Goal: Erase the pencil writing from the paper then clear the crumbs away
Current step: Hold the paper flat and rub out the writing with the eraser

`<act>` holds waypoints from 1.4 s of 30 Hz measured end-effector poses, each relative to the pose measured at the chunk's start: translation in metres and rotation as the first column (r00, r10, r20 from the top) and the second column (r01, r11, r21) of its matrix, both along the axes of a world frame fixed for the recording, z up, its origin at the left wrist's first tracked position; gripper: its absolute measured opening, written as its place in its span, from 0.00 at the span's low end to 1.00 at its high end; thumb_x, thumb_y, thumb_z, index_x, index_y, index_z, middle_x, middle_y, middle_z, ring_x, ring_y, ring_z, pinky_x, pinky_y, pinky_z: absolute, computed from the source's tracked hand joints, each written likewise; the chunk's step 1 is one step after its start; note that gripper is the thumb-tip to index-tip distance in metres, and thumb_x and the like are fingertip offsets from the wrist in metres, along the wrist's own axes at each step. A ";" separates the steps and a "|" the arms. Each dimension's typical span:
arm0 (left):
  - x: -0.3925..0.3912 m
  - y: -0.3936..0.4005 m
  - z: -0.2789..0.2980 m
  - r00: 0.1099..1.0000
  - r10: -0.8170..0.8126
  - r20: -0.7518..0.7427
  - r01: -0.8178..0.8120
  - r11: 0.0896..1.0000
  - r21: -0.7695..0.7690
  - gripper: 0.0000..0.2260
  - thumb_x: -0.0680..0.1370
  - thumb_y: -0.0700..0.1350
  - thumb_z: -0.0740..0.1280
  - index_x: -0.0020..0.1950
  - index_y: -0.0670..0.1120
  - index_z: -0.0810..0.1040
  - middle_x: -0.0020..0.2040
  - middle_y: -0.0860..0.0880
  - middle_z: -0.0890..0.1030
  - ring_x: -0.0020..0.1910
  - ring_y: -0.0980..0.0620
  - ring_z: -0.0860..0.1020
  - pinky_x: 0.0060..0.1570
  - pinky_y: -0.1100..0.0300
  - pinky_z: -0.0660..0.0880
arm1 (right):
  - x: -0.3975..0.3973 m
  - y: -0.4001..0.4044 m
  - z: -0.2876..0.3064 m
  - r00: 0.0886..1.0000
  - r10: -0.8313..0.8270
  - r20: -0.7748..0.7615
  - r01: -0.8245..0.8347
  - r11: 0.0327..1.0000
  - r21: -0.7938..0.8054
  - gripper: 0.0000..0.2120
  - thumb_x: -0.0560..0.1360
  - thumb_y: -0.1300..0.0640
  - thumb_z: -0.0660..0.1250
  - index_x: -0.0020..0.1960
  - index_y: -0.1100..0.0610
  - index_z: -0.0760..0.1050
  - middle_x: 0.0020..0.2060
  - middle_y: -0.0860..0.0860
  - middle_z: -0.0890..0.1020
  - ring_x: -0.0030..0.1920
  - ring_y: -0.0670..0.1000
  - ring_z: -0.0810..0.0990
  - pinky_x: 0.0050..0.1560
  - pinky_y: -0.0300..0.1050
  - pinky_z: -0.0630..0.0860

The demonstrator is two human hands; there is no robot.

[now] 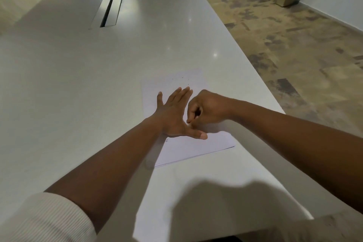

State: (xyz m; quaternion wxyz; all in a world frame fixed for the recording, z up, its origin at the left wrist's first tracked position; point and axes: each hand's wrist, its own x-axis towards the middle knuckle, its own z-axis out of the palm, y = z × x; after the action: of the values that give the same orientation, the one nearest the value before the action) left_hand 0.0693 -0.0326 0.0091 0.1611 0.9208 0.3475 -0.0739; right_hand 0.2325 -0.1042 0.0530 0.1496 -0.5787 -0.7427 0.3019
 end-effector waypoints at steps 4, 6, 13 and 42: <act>-0.001 -0.001 0.000 1.000 -0.005 0.018 0.005 1.000 -0.009 0.69 0.53 0.87 0.59 0.84 0.56 0.36 0.84 0.57 0.38 0.81 0.58 0.32 0.75 0.34 0.30 | 0.004 0.012 0.001 0.996 -0.088 -0.016 0.089 0.990 0.113 0.01 0.68 0.63 0.75 0.38 0.60 0.84 0.33 0.48 0.84 0.32 0.40 0.78 0.36 0.26 0.70; -0.001 -0.001 -0.001 0.999 -0.007 0.032 0.007 1.000 -0.010 0.67 0.54 0.88 0.60 0.82 0.58 0.34 0.84 0.57 0.39 0.81 0.57 0.33 0.75 0.34 0.30 | 0.009 0.022 0.004 0.987 -0.163 -0.011 0.162 0.970 0.182 0.00 0.68 0.65 0.74 0.39 0.62 0.84 0.34 0.52 0.84 0.29 0.39 0.75 0.34 0.24 0.67; -0.002 0.001 -0.001 1.000 -0.007 0.011 0.007 1.000 -0.002 0.69 0.54 0.88 0.59 0.82 0.55 0.33 0.83 0.57 0.36 0.80 0.57 0.31 0.74 0.33 0.29 | 0.022 0.035 -0.001 0.958 -0.286 0.017 0.284 0.955 0.082 0.07 0.69 0.57 0.76 0.43 0.60 0.83 0.39 0.49 0.84 0.40 0.45 0.80 0.43 0.39 0.75; -0.005 0.039 -0.003 0.987 0.148 0.060 -0.150 0.988 0.035 0.66 0.57 0.88 0.53 0.85 0.51 0.41 0.85 0.54 0.42 0.82 0.57 0.37 0.78 0.41 0.33 | 0.025 0.055 -0.001 0.966 -0.260 -0.009 0.260 0.965 0.014 0.03 0.70 0.59 0.74 0.39 0.58 0.81 0.39 0.46 0.83 0.43 0.45 0.81 0.46 0.42 0.78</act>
State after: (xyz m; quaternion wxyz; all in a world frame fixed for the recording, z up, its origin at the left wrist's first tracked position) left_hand 0.0644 0.0066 0.0063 0.1581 0.8970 0.4119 -0.0282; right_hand 0.2573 -0.0493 0.0525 0.1949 -0.6689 -0.6620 0.2763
